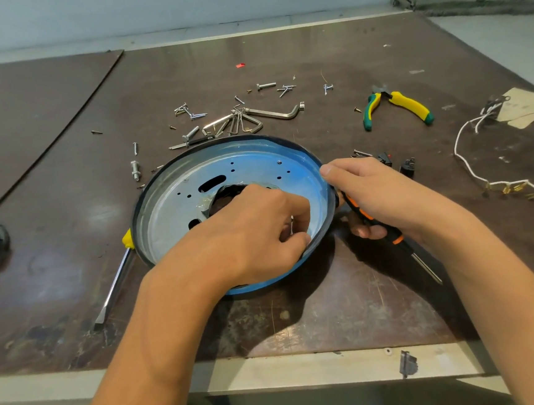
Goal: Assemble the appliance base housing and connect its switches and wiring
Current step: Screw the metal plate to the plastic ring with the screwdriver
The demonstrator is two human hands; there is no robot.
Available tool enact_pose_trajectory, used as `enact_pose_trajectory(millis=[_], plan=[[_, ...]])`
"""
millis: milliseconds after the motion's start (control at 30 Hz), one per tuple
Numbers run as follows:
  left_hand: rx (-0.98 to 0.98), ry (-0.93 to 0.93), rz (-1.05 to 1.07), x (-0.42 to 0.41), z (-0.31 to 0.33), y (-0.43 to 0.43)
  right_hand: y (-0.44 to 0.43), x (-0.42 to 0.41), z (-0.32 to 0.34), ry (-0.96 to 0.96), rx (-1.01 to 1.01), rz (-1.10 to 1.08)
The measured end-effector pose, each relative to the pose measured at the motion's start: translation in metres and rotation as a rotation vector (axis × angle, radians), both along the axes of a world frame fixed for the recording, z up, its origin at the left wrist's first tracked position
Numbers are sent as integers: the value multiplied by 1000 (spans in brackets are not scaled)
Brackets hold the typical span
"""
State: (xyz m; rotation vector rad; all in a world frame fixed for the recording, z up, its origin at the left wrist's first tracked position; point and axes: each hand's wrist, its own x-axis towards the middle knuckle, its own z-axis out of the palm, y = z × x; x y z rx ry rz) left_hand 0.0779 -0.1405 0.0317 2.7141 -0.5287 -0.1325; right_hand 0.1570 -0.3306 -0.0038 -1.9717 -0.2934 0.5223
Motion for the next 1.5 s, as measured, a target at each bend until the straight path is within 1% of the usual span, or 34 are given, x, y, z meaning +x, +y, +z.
enact_pose_trajectory(millis=[200, 367, 433, 500, 533, 600, 733, 933, 1033, 1100, 1200, 1267, 1333, 1500], plan=[[64, -20, -10, 4, -7, -4, -1, 0, -2, -17, 1, 12], [60, 5, 31, 7, -12, -4, -1, 1, -1, -13, -24, 15], [12, 42, 57, 8, -12, -1, -1, 0, -1, -16, -15, 20], [-93, 93, 86, 7, -8, 6, 0, 0, 0, -21, -13, 23], [-140, 116, 77, 7, -7, 10, 0, 0, 0, -22, -18, 20], [-169, 144, 27, 5, -4, 14, 0, 0, 0, -24, -31, 11], [-142, 108, 21, 4, -5, 8, 1, 0, 1, -24, -43, 16], [-3, 4, 17, 3, -5, -2, 1, -2, 2, -34, -52, 18], [37, 12, 20, 5, -9, -5, 1, -3, 3, -25, -44, 18], [23, 38, 25, 7, -9, -5, 1, -3, 4, -20, -52, 19], [-74, 95, 65, 7, -8, 1, 1, -3, 5, -18, -51, 16], [-108, 122, 55, 5, -5, 5, 1, -2, 5, -19, -49, 13], [-115, 124, 16, 4, -4, 6, 1, -2, 5, -23, -57, 12], [-77, 84, -1, 5, -7, 2, 1, -3, 4, -25, -59, 13]])
